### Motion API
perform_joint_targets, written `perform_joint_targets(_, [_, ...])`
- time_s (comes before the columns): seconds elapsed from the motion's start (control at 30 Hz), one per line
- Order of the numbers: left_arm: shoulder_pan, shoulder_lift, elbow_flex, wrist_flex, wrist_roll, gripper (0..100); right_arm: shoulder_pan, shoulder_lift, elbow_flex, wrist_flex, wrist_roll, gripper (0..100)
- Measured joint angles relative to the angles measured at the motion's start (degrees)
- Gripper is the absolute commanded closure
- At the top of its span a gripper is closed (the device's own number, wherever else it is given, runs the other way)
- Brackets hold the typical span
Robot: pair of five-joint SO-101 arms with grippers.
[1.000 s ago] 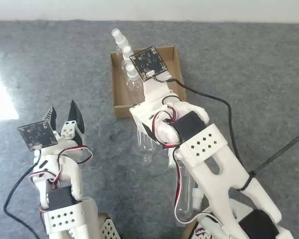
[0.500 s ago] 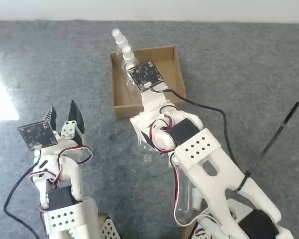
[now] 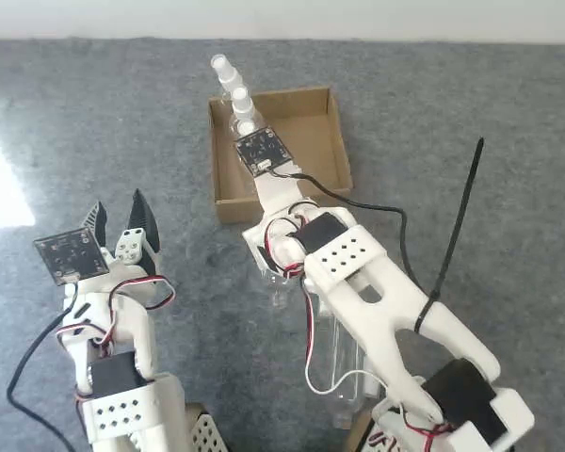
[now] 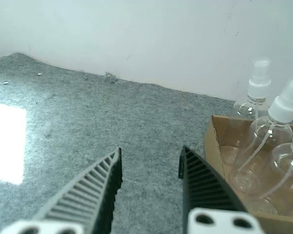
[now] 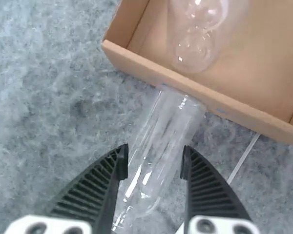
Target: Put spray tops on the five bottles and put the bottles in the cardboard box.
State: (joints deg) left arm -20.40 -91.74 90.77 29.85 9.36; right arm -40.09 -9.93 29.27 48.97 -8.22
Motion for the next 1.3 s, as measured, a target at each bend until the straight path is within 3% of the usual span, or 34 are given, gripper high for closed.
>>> perform_joint_targets(0.13, [0.0,0.0,0.0,0.0,0.0,82,0.0,0.4,0.0,0.0,-4.3,85.3])
perform_joint_targets(0.33, [0.0,0.0,0.0,0.0,0.0,82,0.1,0.4,0.0,0.0,-4.4,84.7])
perform_joint_targets(0.57, [0.0,0.0,0.0,0.0,0.0,82,0.0,1.1,0.0,0.0,-4.5,70.5])
perform_joint_targets(0.93, [0.0,0.0,0.0,0.0,0.0,82,-2.5,11.1,-1.7,-0.3,-4.5,70.7])
perform_joint_targets(1.17, [0.0,0.0,0.0,0.0,0.0,82,-2.8,11.8,-1.7,-0.4,-4.5,87.8])
perform_joint_targets(1.3, [0.0,0.0,0.0,0.0,0.0,82,-2.8,11.8,-1.8,-0.4,-3.6,92.0])
